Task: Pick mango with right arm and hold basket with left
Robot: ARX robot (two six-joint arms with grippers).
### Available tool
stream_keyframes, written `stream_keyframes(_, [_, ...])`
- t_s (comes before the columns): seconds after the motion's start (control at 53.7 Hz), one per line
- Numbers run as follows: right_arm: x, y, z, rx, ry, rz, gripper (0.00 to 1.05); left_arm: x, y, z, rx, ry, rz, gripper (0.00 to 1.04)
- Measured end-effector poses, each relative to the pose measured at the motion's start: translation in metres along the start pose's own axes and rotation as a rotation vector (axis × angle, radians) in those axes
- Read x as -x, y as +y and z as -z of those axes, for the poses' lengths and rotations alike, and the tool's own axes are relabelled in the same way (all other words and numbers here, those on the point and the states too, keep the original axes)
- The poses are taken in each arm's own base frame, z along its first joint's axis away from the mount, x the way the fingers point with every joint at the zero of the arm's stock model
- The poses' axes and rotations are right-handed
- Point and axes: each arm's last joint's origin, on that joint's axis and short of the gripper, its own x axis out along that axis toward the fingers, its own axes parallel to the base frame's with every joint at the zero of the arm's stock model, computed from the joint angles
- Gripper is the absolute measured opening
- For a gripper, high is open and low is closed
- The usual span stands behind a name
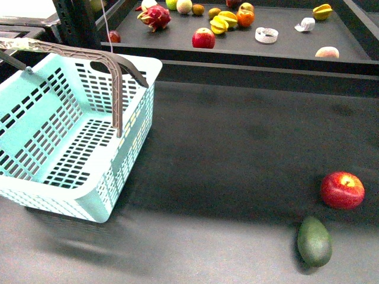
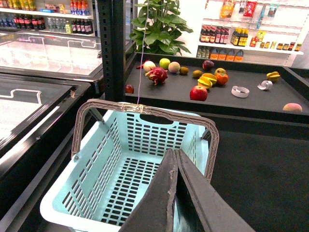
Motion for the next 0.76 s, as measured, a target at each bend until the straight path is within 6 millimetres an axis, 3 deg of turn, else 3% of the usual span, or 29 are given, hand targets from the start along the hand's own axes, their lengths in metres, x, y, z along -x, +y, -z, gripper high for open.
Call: stream_keyframes(0.764, [0.000, 0.000, 0.000, 0.000, 0.000, 0.000, 0.97, 0.025, 0.000, 0.003, 0.000, 0.005, 0.000, 0.04])
